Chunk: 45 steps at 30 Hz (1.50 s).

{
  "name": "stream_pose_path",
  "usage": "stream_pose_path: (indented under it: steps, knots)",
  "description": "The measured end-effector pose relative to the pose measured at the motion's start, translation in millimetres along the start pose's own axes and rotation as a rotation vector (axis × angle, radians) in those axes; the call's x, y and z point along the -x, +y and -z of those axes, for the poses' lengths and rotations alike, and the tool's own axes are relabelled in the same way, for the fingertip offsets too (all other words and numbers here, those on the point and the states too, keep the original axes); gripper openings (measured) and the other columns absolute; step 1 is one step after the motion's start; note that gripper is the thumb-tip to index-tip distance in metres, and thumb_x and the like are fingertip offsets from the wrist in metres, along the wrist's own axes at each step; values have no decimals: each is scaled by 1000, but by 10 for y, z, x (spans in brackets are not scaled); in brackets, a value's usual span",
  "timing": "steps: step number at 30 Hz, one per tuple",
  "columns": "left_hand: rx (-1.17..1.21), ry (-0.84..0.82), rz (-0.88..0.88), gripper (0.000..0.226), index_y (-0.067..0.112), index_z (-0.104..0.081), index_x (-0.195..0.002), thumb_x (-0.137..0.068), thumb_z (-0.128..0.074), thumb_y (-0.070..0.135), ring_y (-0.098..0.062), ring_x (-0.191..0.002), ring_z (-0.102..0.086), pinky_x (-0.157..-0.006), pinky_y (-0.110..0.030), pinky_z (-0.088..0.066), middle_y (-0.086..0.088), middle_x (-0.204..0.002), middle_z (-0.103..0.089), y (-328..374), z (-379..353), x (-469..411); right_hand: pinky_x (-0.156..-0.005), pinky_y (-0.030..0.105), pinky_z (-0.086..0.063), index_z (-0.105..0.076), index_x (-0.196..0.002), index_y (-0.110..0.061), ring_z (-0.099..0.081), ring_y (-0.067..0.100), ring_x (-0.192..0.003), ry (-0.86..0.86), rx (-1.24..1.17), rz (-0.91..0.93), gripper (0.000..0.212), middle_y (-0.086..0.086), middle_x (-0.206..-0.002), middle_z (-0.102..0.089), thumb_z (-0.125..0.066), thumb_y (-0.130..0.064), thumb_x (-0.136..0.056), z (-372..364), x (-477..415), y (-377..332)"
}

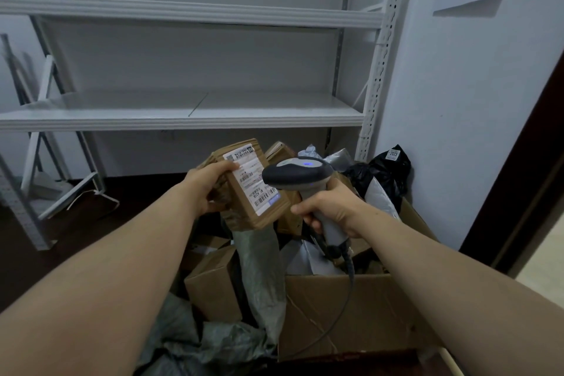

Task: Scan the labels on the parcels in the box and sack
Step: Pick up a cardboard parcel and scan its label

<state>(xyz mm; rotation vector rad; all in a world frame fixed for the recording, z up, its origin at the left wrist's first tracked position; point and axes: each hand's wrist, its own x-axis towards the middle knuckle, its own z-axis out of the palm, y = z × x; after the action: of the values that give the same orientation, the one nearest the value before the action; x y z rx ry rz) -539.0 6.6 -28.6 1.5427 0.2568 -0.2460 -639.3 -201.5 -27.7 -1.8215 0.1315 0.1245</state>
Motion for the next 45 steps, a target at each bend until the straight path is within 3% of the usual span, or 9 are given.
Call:
stream_pose_path:
  steps: [8,11,16,26,30,32,36,38,45]
  knots:
    - [51,125,7,70,17,-37,-128,-73,-80,25,-24,-79,-58,-68,-43,-52,-9,-95,-59,-40,63,-74,-43,22,-40,-61,-71,-8,-47,13,-43,2,-26,-27,13,7,-55,-57,-69,-1,-79,-17,-69,101]
    - [73,303,38,133,29,-3,-149,-47,-89,39,-37,-110,-55,-87,-55,-49,-18,-130,-49,-70,185,-239,-42,22,-38,-59,-67,-8,-44,13,-39,26,-38,-35,18,6,-50,-54,-67,1,-80,-61,-126,156]
    - [-292,498,-4,129,35,24,-146,-72,-81,36,-46,-131,-31,-105,-56,-29,-25,-150,-18,-236,346,-316,-38,19,-37,-55,-64,-7,-42,11,-34,30,-80,-54,22,7,-48,-52,-65,4,-81,-195,-293,265]
    - [-616,380,-19,96,43,-15,-145,-75,-77,23,-45,-130,-28,-105,-54,-32,-20,-145,-12,-876,268,-924,-39,22,-38,-57,-71,-6,-44,11,-35,30,-109,-160,16,6,-50,-52,-66,3,-82,-285,-765,694]
    - [-905,181,187,108,33,3,-151,-76,-73,43,-42,-139,-11,-112,-53,-19,-20,-153,-6,-1121,235,-1123,-41,23,-39,-60,-78,-7,-44,12,-38,62,-152,-199,11,5,-52,-53,-66,0,-83,-185,-856,885]
    - [-1008,153,150,94,24,-10,-153,-81,-61,56,-39,-141,-11,-115,-46,-14,-16,-155,-12,-1155,149,-1186,-42,24,-40,-60,-81,-8,-46,12,-39,82,-178,-213,9,5,-53,-55,-67,-2,-83,-117,-867,976]
    - [-1058,-48,156,59,8,-45,-136,-84,-65,28,-33,-126,-47,-103,-37,-40,-14,-131,-52,-1183,-162,-1248,-42,23,-41,-60,-83,-7,-46,12,-38,104,-207,-232,8,4,-53,-56,-67,-2,-83,2,-848,1105]
    - [-1137,-142,137,89,14,-41,-136,-59,-78,39,-29,-116,-57,-97,-39,-49,-6,-125,-58,-1422,-261,-1432,-42,23,-40,-60,-81,-6,-44,13,-37,113,-221,-255,8,6,-53,-55,-66,-1,-83,61,-816,1142]
    - [-1327,72,-15,56,16,-35,-143,-92,-46,37,-36,-133,-28,-110,-43,-27,-16,-145,-33,-1215,-690,-1047,-41,21,-39,-59,-80,-7,-45,12,-37,204,-299,-279,10,4,-48,-53,-65,1,-83,366,-721,1214]
